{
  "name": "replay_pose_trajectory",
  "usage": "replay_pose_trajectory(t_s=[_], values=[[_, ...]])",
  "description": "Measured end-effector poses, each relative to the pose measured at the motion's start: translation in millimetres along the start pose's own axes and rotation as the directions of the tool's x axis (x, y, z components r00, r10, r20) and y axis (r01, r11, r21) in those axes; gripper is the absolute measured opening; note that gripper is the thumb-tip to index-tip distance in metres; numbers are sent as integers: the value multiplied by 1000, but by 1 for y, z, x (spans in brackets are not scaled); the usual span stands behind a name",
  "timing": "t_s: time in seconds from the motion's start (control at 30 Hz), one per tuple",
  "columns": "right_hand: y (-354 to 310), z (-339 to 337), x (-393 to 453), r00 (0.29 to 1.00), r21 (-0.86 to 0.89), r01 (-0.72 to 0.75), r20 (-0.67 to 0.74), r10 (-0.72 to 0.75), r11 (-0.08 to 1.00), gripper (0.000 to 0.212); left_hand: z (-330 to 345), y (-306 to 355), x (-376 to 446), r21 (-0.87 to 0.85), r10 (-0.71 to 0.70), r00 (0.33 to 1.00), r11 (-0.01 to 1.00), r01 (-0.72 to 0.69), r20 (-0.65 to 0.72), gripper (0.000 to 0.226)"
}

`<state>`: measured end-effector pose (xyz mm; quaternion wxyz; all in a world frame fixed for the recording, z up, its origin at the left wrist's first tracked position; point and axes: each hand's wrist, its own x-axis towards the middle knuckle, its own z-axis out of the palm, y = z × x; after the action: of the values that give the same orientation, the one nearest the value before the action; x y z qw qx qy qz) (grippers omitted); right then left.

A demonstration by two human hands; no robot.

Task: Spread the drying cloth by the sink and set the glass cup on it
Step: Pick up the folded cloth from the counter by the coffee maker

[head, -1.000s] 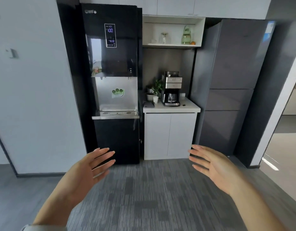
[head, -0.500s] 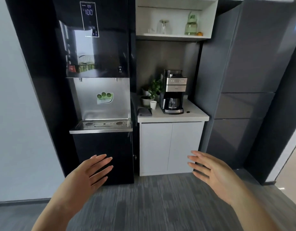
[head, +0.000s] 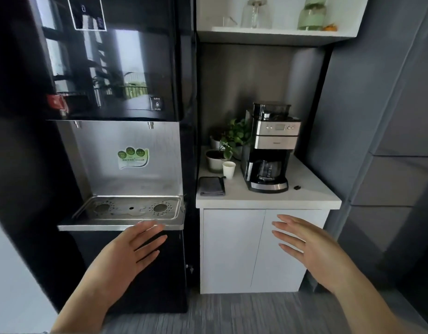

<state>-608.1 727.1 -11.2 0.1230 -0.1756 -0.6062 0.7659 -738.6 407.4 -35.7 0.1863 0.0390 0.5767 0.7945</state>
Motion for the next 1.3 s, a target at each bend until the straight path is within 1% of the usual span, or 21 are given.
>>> replay_pose_trajectory(t_s=[0.1, 0.17, 0.23, 0.3, 0.47, 0.57, 0.67, 0.73, 0.77, 0.83, 0.93, 0.97, 1.03, 1.1, 1.17, 1.2, 1.23, 1.3], values=[[5, -3, 62, 1000, 30, -23, -12, 24, 999, 26, 8, -1, 58, -41, -68, 992, 997, 73, 105, 38], [12, -4, 103, 999, 35, -50, -11, 50, 998, 27, 14, -4, 99, -20, -52, 995, 998, 54, 87, 39], [19, -2, 148, 997, 40, -74, -32, 75, 996, 26, 21, -9, 146, 63, -22, 999, 998, 20, 26, 31], [24, 2, 193, 995, 45, -83, -43, 85, 996, 25, 27, -12, 193, 97, -28, 1000, 995, 28, -7, 27], [22, 13, 297, 991, 48, -116, -66, 119, 992, 22, 44, -5, 305, 100, -90, 996, 991, 90, -3, 25], [23, 11, 343, 988, 46, -142, -61, 145, 989, 23, 56, -9, 349, 199, -95, 994, 977, 83, 51, 25], [31, 9, 391, 980, 37, -189, -58, 191, 981, 23, 69, -18, 388, 263, -122, 987, 960, 92, 100, 29], [42, 9, 425, 971, 29, -234, -45, 235, 972, 21, 76, -29, 413, 244, -172, 980, 959, 144, 99, 37], [48, 9, 441, 965, 22, -260, -34, 261, 965, 20, 80, -35, 425, 222, -204, 976, 958, 182, 80, 39], [60, 10, 475, 951, 1, -309, -9, 309, 951, 18, 89, -48, 449, 199, -248, 968, 951, 238, 29, 33], [83, 13, 524, 930, -67, -367, 7, 369, 928, 15, 98, -73, 486, 166, -275, 960, 945, 281, -60, 35], [92, 14, 541, 922, -109, -384, 18, 388, 917, 15, 102, -82, 498, 169, -270, 957, 943, 285, -109, 36], [109, 16, 563, 910, -178, -404, 23, 414, 897, 21, 108, -97, 516, 254, -240, 943, 920, 297, -231, 35], [123, 19, 585, 901, -232, -421, 5, 433, 877, 33, 111, -112, 534, 299, -220, 909, 894, 333, -355, 35], [135, 24, 602, 889, -269, -443, -12, 457, 855, 45, 111, -124, 547, 299, -232, 850, 865, 402, -473, 40], [140, 27, 608, 880, -275, -461, -20, 474, 844, 47, 111, -129, 552, 321, -228, 823, 841, 436, -520, 41], [144, 30, 614, 868, -279, -482, -21, 497, 830, 44, 111, -133, 557, 350, -222, 799, 810, 470, -559, 41], [150, 36, 622, 848, -293, -510, -12, 531, 808, 25, 114, -137, 564, 417, -200, 771, 744, 521, -605, 41]])
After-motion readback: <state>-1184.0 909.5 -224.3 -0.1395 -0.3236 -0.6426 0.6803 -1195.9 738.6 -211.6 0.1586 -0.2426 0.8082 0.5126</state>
